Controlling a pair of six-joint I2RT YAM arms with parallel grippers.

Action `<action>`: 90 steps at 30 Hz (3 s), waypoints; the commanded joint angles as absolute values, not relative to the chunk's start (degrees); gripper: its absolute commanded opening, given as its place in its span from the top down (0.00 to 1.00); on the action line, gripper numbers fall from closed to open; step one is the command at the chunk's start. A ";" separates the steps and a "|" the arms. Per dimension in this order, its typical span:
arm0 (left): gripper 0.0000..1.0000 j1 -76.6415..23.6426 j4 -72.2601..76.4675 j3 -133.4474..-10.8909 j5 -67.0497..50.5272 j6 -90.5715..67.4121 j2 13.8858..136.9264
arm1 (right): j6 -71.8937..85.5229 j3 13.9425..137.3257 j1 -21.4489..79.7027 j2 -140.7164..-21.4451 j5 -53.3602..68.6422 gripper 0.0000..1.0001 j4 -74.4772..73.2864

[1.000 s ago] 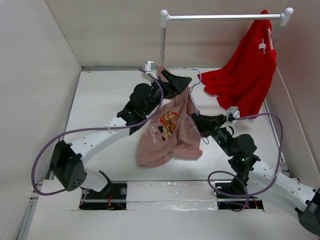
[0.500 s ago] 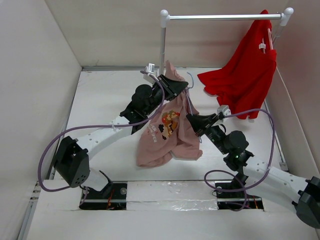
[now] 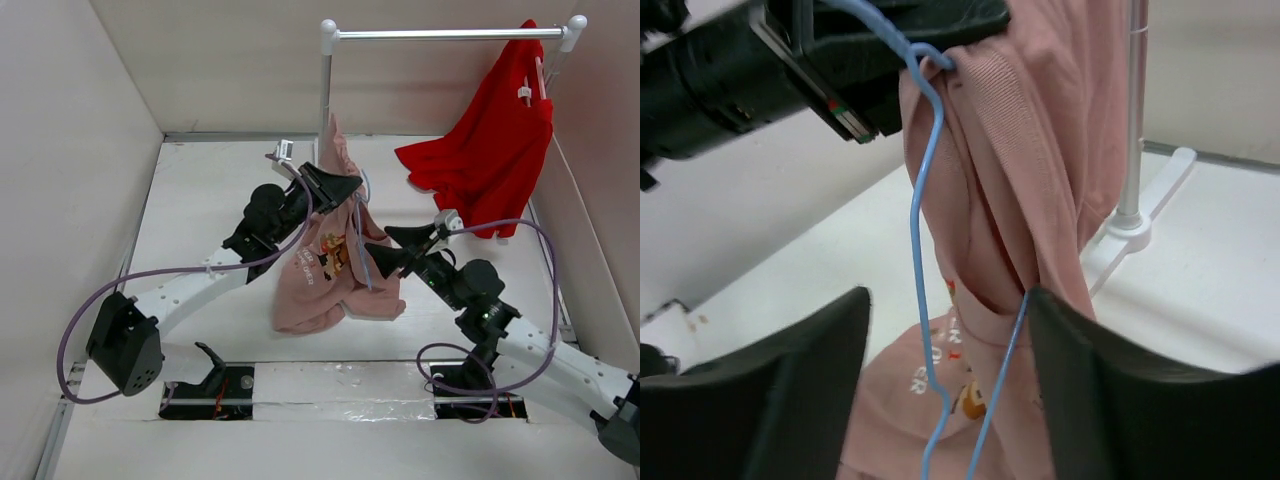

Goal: Place the t-shirt on the hanger

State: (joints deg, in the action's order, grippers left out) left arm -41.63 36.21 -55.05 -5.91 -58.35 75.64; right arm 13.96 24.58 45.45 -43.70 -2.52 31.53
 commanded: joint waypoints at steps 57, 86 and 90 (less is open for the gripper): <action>1.00 -28.21 50.54 -63.36 -3.26 -68.91 70.92 | 22.94 9.76 53.78 -41.39 -3.16 1.00 18.80; 1.00 -27.07 47.35 -63.48 1.33 -45.60 73.57 | 27.43 37.51 71.98 -39.20 -14.76 1.00 -15.91; 1.00 -27.07 53.52 -51.10 -9.02 -55.96 72.16 | 24.09 46.91 71.98 -46.64 -16.70 1.00 -16.87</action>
State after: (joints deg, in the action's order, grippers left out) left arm -27.86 41.19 -56.03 -4.73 -50.41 74.87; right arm 27.53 40.82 70.98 -42.76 -18.11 -11.46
